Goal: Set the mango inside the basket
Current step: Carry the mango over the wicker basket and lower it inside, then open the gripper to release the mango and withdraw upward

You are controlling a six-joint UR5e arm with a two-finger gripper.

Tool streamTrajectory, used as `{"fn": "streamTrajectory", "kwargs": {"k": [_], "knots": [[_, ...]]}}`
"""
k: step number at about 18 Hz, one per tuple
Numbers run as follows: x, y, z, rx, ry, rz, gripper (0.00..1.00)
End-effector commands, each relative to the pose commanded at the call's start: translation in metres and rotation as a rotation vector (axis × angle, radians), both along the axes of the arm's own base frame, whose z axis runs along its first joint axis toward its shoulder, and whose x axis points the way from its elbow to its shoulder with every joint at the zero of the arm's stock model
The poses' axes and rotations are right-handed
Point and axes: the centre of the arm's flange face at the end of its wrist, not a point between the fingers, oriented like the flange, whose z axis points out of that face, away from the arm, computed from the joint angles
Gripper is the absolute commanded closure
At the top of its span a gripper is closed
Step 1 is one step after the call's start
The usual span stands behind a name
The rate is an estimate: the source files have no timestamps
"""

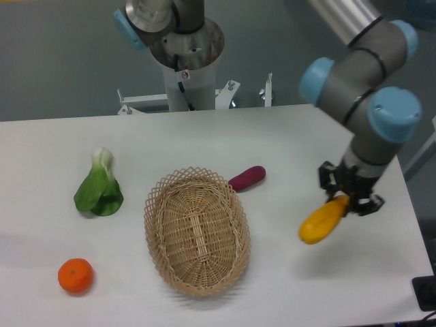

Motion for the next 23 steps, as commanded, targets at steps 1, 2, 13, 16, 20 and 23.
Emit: {"fn": "streamTrajectory", "kwargs": {"k": [1, 2, 13, 16, 20, 23], "knots": [[0.013, 0.011, -0.001, -0.001, 0.003, 0.005, 0.86], [0.029, 0.022, -0.004, -0.007, -0.003, 0.002, 0.86], [0.177, 0.045, -0.073, -0.074, -0.071, -0.173, 0.63], [0.177, 0.05, -0.069, -0.065, -0.063, -0.176, 0.0], [0.165, 0.057, -0.049, 0.009, 0.027, -0.173, 0.0], [0.142, 0.056, -0.031, 0.006, 0.097, -0.145, 0.0]]}}
